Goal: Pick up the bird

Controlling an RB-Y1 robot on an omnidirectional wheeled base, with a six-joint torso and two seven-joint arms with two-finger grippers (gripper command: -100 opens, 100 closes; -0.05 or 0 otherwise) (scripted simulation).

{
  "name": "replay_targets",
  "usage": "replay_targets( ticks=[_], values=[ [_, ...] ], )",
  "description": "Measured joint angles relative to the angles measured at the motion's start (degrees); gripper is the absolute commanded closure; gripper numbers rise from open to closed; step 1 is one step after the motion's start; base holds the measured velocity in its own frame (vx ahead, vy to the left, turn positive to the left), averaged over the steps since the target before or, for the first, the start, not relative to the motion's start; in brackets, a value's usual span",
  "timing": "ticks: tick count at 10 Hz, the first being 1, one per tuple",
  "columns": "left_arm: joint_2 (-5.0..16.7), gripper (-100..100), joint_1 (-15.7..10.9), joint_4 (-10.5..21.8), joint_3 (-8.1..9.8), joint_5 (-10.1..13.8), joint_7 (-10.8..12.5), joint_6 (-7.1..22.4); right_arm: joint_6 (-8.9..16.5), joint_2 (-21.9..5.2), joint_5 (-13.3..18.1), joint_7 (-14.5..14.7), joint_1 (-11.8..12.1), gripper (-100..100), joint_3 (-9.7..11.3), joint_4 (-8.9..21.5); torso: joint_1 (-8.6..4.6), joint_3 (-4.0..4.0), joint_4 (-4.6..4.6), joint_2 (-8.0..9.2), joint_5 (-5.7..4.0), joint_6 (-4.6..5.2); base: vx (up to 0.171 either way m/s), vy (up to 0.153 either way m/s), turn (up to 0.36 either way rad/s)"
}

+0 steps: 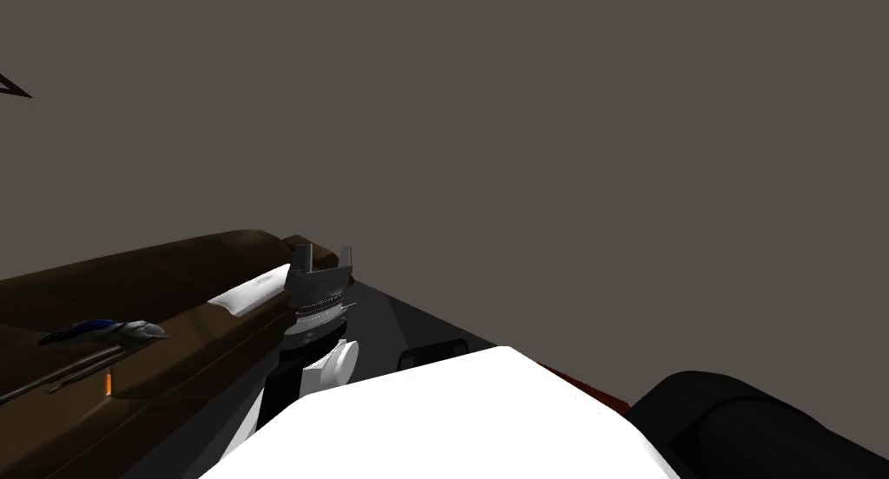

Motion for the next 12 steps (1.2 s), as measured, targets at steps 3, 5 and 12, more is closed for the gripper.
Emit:
replay_targets(
  ticks=[3,5,12],
  values=[
    [0.00,0,-0.01,0.00,0.00,0.00,0.00,0.00,1.64,0.39,0.10,0.31,-2.03,-100,0.14,0.41,0.02,0.10,0.03,0.18,0.01,0.00,-0.080,-0.038,0.017],
    [0.00,0,0.00,0.00,0.00,0.00,0.00,0.00,2.41,0.79,0.48,1.26,-3.81,-100,-0.71,1.51,0.09,0.07,0.02,0.12,0.03,0.00,-0.049,-0.018,0.005],
    [0.00,0,0.00,0.00,0.00,0.00,0.00,0.00,4.63,0.86,0.36,0.87,-4.94,100,0.21,1.00,0.13,-0.02,0.06,-0.11,-0.13,0.00,-0.013,-0.006,0.002]
  ],
)
